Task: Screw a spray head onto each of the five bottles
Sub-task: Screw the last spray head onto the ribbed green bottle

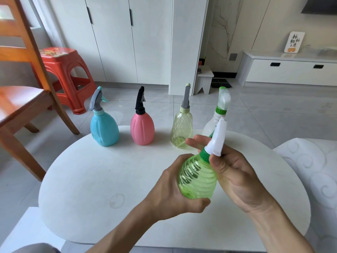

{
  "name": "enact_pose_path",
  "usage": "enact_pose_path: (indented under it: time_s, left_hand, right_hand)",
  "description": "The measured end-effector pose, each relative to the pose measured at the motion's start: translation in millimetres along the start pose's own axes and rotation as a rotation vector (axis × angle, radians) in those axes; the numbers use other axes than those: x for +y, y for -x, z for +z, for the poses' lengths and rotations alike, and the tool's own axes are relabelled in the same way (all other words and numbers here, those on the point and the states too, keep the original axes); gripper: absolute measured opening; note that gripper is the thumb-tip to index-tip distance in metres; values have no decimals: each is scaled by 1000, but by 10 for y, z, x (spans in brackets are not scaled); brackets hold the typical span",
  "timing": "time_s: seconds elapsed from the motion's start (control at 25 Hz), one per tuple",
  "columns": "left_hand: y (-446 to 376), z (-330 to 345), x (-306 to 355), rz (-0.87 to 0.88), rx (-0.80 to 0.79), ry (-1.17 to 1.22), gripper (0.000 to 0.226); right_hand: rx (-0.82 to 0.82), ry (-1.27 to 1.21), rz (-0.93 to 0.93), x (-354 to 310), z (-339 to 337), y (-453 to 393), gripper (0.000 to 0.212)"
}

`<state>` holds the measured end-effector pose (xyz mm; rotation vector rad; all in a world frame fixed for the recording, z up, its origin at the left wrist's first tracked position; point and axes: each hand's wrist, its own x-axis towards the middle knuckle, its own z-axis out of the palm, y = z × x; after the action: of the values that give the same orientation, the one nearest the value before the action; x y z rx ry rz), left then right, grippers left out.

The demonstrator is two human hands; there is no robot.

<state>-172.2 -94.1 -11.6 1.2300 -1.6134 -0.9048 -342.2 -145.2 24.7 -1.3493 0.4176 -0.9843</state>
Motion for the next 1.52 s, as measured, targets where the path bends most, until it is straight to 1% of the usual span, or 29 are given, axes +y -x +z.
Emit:
enact_pose_path:
  time_s: [0.04,0.12,0.2,0.28,0.44,0.56,0.8,0.88,1.0,1.08,1.24,1.32,1.44,1.52]
  left_hand:
    - [-4,-22,-10,-11,-27,12,77]
    - [-5,-49,-17,-18,-41,36,81]
    - [-5,-51,-29,-20,-33,61,88]
    - [-9,-35,-34,-26,-25,71,86]
    - [-9,-15,-66,-41,-13,93,83]
    - [-9,11,-102,-25,3,95,83]
    - [-8,58,-178,0,32,64,82]
    - [-19,59,-214,4,70,54,84]
    - [-36,72,-247,-10,180,7,80]
    - [-46,81,-246,-13,211,-31,85]
    - [-72,87,-210,-52,102,-43,112]
    - [-75,86,-217,-74,86,-56,111]
    - [-84,64,-250,-83,117,-51,93]
    - [-94,45,-302,-98,138,-44,82]
  right_hand:
    - [-8,-13,25,2,-4,-6,54]
    - [14,-11,28,25,27,-10,45]
    - [90,24,-25,70,102,-4,33]
    - [174,50,-76,133,174,12,27]
    - [272,96,-112,176,243,21,31]
    - [275,110,-109,147,251,11,35]
    - [297,161,-117,188,229,27,30]
    - [322,259,-101,216,242,19,29]
    - [331,463,-50,219,243,5,24]
    - [346,534,-57,184,251,-9,24]
    - [404,535,-67,31,134,-13,21]
    - [481,542,-98,-131,-72,25,23]
    - [677,585,-208,-478,-528,104,26]
    - [799,631,-233,-630,-873,71,23]
